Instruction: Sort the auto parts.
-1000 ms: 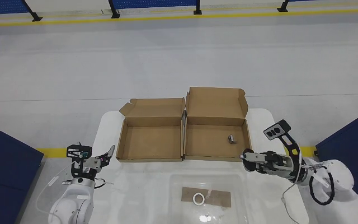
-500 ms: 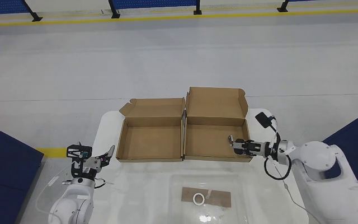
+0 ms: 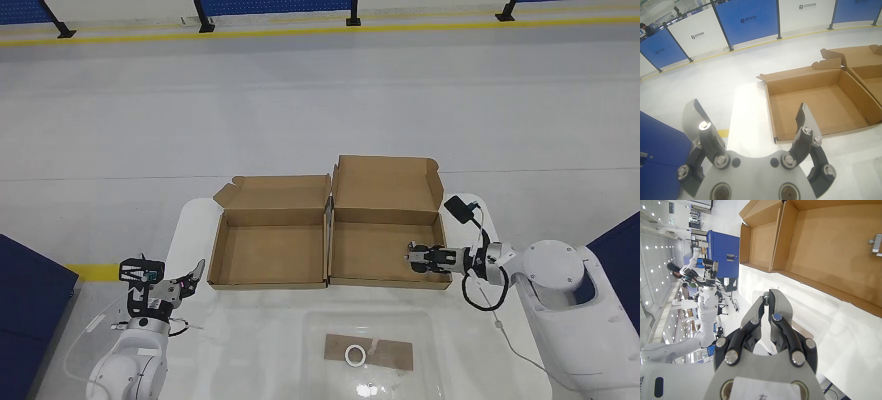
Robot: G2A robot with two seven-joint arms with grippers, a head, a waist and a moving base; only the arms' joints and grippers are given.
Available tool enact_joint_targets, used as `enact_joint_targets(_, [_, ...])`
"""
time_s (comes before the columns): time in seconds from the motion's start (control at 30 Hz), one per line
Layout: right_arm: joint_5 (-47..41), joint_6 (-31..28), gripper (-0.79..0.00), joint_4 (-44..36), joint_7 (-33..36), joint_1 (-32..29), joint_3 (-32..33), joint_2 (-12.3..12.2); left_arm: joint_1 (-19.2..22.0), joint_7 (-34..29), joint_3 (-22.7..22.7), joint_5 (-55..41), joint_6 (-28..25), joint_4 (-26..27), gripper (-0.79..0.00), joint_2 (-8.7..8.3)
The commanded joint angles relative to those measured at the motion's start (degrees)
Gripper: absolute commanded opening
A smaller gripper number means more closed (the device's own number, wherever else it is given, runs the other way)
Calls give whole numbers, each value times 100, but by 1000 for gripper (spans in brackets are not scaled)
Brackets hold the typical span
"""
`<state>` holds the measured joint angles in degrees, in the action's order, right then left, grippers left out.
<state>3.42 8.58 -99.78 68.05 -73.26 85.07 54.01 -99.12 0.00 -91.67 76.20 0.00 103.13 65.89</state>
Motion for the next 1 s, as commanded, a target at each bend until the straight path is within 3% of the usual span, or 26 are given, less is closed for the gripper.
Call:
enact_joint_targets(0.0, [24,-3,-785,-5,-44,-9,-2,0,0,0,0,0,0,0,0,0])
enact_joint_targets(0.2, [1144,890,-785,56,-618,401,-540,24,0,0,0,0,0,0,0,0])
enact_joint_targets(0.33, [1917,1665,-785,532,-753,1081,-1312,119,0,0,0,0,0,0,0,0])
enact_joint_targets(0.5, [2886,2221,-785,1358,-698,2064,-2435,321,0,0,0,0,0,0,0,0])
enact_joint_targets(0.8, [3365,2443,-785,2988,-641,3351,-4049,914,0,0,0,0,0,0,0,0])
enact_joint_targets(0.97, [3279,2421,-785,3120,-576,3405,-4106,957,0,0,0,0,0,0,0,0])
